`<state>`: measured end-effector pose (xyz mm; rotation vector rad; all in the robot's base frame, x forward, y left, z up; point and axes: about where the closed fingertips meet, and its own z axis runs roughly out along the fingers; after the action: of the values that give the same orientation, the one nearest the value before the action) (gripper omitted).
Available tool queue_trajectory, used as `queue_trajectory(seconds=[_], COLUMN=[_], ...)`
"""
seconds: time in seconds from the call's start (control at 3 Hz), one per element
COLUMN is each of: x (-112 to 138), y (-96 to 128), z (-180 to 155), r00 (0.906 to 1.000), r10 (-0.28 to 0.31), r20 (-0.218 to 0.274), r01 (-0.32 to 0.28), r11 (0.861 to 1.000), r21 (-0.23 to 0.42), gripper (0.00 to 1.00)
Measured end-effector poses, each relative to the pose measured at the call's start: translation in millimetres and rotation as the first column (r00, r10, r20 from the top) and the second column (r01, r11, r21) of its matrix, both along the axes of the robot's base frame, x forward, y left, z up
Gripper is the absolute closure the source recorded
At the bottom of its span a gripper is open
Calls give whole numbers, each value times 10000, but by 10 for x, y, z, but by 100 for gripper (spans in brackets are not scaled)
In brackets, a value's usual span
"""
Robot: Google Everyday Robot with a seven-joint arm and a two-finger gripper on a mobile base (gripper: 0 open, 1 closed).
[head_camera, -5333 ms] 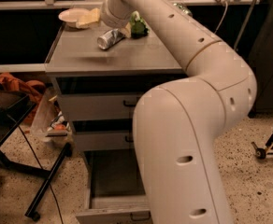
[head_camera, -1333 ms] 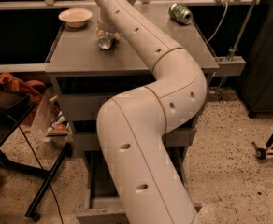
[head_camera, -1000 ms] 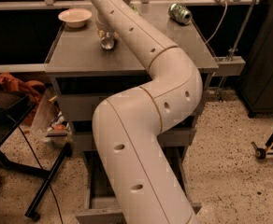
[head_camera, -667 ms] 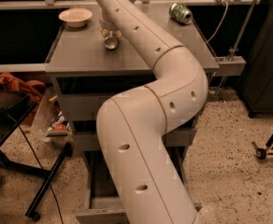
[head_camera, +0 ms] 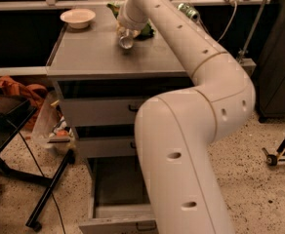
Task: Place redbull can into bottom drawer
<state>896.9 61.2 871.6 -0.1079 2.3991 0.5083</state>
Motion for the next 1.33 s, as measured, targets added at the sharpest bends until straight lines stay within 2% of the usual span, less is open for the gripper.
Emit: queue_trajectory(seconds=[0.33, 0.67, 1.0, 1.33], x=[-220, -526, -902, -1391], y=[-161, -315, -483, -761], z=[131, 182, 214, 280], r00=[9962, 9893, 9804, 9730], r10=[835, 1418, 1943, 2280], r20=[262, 332, 340, 346], r01=[-862, -1456, -1965, -2280], r11=[9879, 9677, 9468, 9287], r21=[1286, 2057, 2550, 2923], gripper=[100, 100, 100, 100])
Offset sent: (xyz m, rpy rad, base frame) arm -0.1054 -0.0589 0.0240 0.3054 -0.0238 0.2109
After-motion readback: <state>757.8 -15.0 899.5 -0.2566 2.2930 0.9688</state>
